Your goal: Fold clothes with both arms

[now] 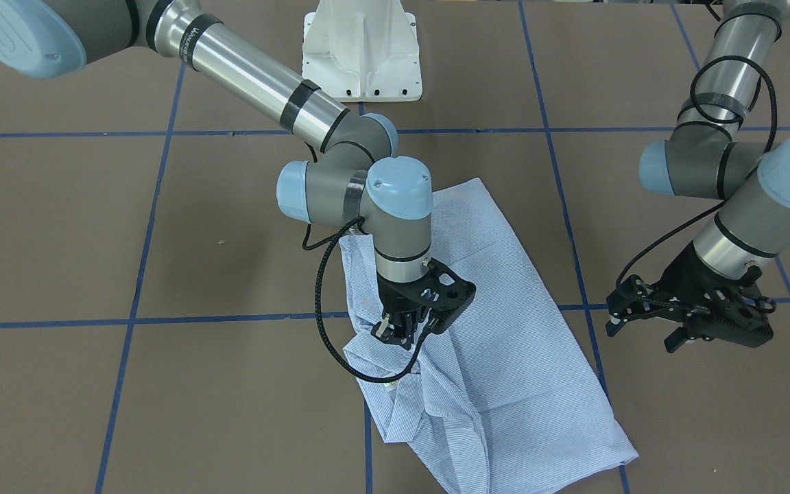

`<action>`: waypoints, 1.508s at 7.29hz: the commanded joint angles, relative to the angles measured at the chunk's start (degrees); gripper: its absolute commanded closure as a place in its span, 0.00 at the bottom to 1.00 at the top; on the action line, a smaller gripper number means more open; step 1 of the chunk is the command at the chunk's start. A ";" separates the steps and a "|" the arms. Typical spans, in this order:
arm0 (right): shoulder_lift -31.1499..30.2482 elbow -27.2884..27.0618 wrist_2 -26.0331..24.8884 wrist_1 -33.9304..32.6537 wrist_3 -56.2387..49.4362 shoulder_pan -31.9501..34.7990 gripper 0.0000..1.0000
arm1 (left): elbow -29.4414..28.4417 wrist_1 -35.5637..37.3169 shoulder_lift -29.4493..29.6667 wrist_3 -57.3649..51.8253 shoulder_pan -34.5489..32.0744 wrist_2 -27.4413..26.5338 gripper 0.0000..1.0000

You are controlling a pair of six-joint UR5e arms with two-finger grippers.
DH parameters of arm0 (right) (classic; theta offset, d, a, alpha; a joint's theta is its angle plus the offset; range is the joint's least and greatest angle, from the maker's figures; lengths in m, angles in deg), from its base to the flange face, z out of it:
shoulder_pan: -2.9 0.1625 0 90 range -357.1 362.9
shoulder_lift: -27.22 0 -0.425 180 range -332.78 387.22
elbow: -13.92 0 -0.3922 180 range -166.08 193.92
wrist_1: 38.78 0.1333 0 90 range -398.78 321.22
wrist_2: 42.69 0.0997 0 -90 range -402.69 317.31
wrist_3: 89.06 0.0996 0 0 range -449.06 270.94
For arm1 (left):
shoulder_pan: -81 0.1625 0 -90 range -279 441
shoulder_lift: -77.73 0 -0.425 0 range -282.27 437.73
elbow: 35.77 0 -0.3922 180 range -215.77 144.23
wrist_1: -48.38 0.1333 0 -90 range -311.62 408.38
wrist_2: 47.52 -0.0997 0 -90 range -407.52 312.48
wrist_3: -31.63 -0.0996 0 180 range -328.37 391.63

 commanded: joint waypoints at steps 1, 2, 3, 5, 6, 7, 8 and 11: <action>-0.42 -1.33 0.27 -0.02 -0.06 1.09 1.00 | 0.04 -0.01 0.00 0.15 0.09 0.02 0.00; -2.60 -3.08 0.36 -0.20 -0.06 2.23 1.00 | 0.04 -0.01 0.00 0.15 0.09 -0.07 0.00; -6.97 -7.71 0.27 -0.37 -0.32 2.94 1.00 | 0.04 -0.01 0.00 0.15 0.09 -0.07 0.00; -12.62 -13.98 0.18 -0.90 0.99 2.86 1.00 | 0.04 -0.01 0.09 0.15 0.17 -0.07 0.00; -12.64 -13.99 0.18 -0.73 6.30 2.25 0.46 | 0.04 -0.01 0.00 0.15 0.17 -0.07 0.00; -12.12 -14.78 0.36 -0.81 12.45 2.15 0.01 | 0.04 -0.01 0.00 0.15 0.17 -0.07 0.00; -11.41 -15.48 3.23 -1.42 20.25 2.15 0.00 | 0.04 -0.01 0.00 0.15 0.17 -0.07 0.00; -12.45 -24.51 15.81 -15.64 39.49 3.12 0.01 | 0.83 -0.01 -0.61 0.15 0.17 -0.07 0.00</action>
